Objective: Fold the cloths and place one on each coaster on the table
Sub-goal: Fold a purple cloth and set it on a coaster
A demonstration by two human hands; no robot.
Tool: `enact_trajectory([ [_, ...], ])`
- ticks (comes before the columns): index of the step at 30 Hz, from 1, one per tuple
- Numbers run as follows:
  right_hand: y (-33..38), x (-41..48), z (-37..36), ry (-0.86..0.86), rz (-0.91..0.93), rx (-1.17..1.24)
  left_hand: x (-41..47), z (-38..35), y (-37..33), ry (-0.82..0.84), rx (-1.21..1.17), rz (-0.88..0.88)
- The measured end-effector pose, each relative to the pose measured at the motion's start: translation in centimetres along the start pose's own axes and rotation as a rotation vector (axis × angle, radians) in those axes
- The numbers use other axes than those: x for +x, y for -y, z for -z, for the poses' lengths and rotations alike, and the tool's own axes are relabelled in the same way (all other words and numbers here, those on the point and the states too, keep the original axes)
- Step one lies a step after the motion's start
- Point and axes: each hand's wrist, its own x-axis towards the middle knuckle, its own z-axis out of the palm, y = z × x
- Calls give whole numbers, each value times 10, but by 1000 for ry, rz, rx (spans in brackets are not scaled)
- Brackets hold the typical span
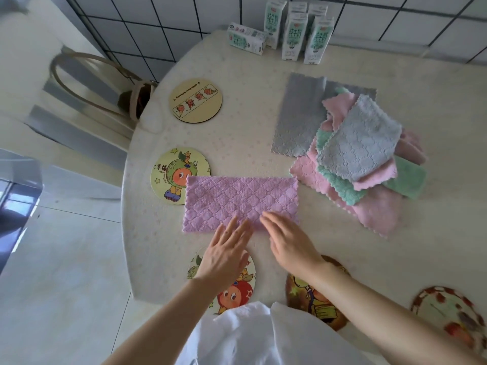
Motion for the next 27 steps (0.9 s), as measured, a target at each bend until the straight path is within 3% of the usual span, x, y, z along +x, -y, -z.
enact_trajectory([
  [10,-6,-32,-15,136,86,-191,-26,-3,21,96,11,144],
  [18,-29,-43,7,106,-6,-173,-63,3,51,37,-63,441],
  [27,-27,-8,18,217,-5,-381,-57,8,47,15,-32,508],
])
